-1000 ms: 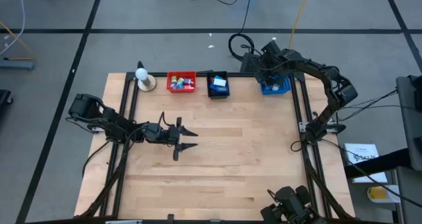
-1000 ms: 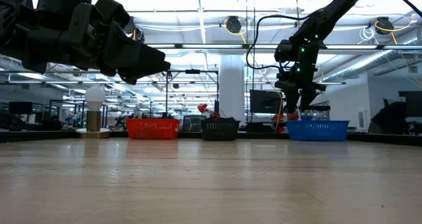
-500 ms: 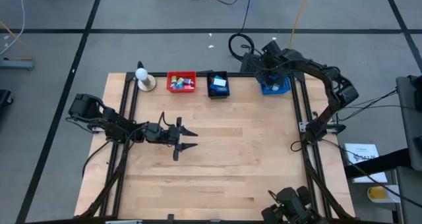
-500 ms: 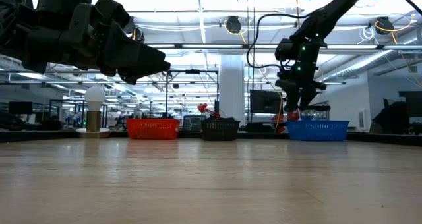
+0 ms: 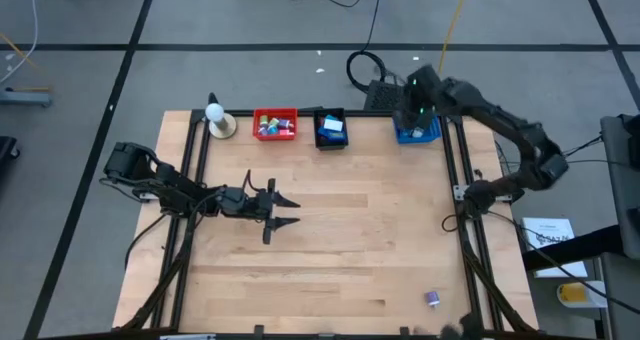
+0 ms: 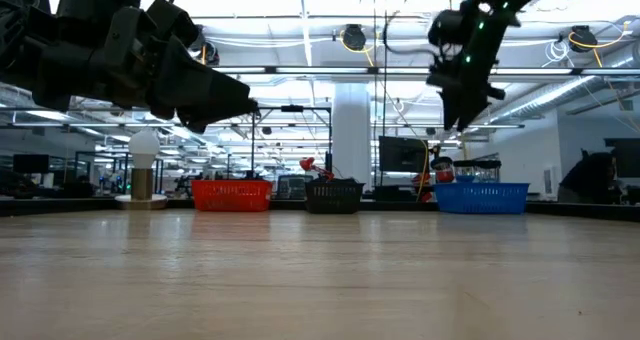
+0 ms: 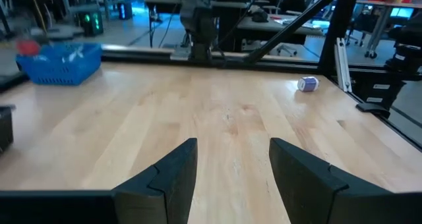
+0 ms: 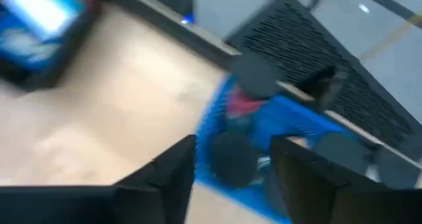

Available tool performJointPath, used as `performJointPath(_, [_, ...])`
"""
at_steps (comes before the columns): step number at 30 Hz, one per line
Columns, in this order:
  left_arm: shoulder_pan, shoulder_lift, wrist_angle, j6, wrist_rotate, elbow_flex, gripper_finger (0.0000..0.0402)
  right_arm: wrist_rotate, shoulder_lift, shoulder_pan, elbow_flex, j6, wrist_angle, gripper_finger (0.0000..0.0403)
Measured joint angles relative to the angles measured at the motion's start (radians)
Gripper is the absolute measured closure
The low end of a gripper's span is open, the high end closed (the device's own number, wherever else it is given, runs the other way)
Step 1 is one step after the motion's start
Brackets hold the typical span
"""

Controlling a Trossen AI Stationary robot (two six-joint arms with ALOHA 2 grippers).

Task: Pick & Place Office items
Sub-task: Put the purple charger adapter into the red bin

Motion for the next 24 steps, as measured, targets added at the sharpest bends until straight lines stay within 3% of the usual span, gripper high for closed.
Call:
performJointPath(4, [-0.002, 0.0, -0.049, -0.036, -0.011, 0.019, 0.022, 0.026, -0.127, 0.191, -0.123, 0.043, 0.089, 0.0285])
performJointPath(9, [-0.018, 0.024, -0.032, 0.046, -0.031, 0.038, 0.0311, 0.038, -0.275, 0.473, -0.417, 0.125, 0.516, 0.0388])
performJointPath(12, [-0.016, 0.073, 0.042, 0.055, -0.052, 0.04, 0.0381, 0.051, -0.322, 0.631, -0.576, 0.19, 0.788, 0.0392])
performJointPath(14, [-0.009, 0.114, 0.097, 0.065, -0.052, 0.04, 0.039, 0.131, -0.327, 0.728, -0.636, 0.232, 0.874, 0.0392])
performJointPath(18, [0.013, 0.207, 0.154, 0.068, -0.043, 0.082, 0.0379, 0.396, -0.295, 0.899, -0.66, 0.285, 0.882, 0.0401])
performJointPath(24, [0.035, 0.299, 0.121, 0.055, 0.025, 0.192, 0.0378, 0.525, -0.216, 1.082, -0.558, 0.406, 0.741, 0.0402])
